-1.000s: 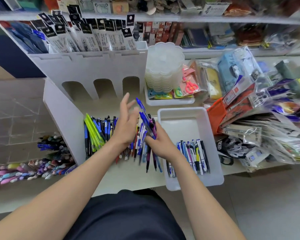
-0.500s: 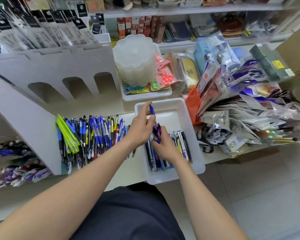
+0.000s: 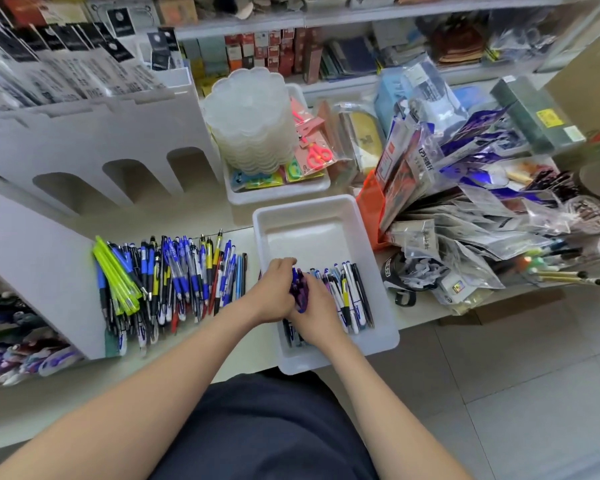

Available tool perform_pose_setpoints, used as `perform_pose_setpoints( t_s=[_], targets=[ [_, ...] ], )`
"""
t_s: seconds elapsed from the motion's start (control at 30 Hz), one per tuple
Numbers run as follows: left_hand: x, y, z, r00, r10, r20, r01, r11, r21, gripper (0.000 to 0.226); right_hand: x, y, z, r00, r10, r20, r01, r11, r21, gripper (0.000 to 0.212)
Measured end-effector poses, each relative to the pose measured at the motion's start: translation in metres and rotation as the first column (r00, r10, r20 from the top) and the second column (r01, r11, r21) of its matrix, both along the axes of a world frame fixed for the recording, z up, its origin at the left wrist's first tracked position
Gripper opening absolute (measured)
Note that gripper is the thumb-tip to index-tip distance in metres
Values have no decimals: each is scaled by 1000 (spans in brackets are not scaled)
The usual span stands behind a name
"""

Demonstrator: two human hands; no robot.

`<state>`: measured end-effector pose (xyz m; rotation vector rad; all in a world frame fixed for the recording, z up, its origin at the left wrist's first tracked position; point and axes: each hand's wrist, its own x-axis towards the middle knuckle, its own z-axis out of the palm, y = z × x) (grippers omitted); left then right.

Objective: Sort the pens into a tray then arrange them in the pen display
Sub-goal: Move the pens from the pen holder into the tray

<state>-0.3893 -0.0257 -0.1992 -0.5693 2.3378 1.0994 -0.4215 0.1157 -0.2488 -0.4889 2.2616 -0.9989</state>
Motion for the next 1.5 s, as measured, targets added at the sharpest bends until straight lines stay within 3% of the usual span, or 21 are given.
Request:
perform_pose_setpoints(
  t_s=[0.1, 0.17, 0.23, 0.37, 0.53, 0.6, 0.67, 0.73, 0.83, 0.93, 1.0, 1.07, 1.13, 1.23, 1.37, 1.5],
  targets=[
    [7, 7, -12, 992, -115, -46, 110, 988, -113, 69, 0, 11, -1, 986, 49, -157, -20, 984, 178, 57],
    [10, 10, -18, 968, -231, -95, 202, 949, -243, 69, -3, 20, -1, 988, 13, -153, 25, 969, 245, 75],
    [11, 11, -22, 932, -353, -83, 297, 875, -382, 71, -8, 30, 0, 992, -33, -119, 59, 972, 227, 79],
    [10, 14, -24, 930, -346, -123, 299, 908, -295, 85, -12, 44, 5, 993, 8, -117, 16, 979, 201, 55],
    [13, 16, -30, 943, -222, -249, 103, 903, -418, 42, -10, 53, 10, 957, 77, -279, 22, 942, 336, 30],
    [15, 19, -26, 937, -247, -246, 97, 862, -497, 38, -11, 55, 11, 956, 49, -290, 46, 949, 313, 21],
    [16, 20, -25, 938, -215, -271, 67, 881, -468, 49, -12, 57, 12, 953, -48, -299, 122, 965, 233, 23],
    [17, 21, -25, 941, -207, -268, 59, 879, -473, 44, -14, 60, 12, 938, -122, -324, 199, 956, 216, 28],
    [21, 23, -25, 925, -366, -99, 208, 707, -676, 16, -16, 61, 10, 946, -40, -322, 147, 937, 317, 39],
    [26, 24, -30, 908, -420, 9, 289, 609, -739, 9, -11, 55, 6, 945, 119, -305, 16, 913, 407, 55],
    [28, 23, -34, 910, -412, -43, 249, 628, -737, 18, -7, 53, 4, 933, 188, -307, -42, 905, 424, 52],
    [29, 21, -40, 905, -405, -127, 193, 660, -726, 37, -8, 55, 3, 938, 132, -321, 8, 916, 401, 46],
    [29, 22, -42, 897, -427, -115, 249, 703, -667, 57, -11, 59, 3, 945, 50, -324, 77, 926, 369, 46],
    [29, 26, -38, 877, -478, -42, 357, 708, -609, 71, -14, 61, 3, 955, 107, -275, -13, 947, 322, 42],
    [28, 30, -36, 860, -510, -25, 400, 703, -589, 62, -18, 61, 8, 961, 37, -274, 59, 941, 335, 42],
    [29, 25, -32, 885, -447, -130, 283, 739, -612, 36, -12, 54, 14, 952, 55, -301, 87, 894, 440, 36]
  ],
)
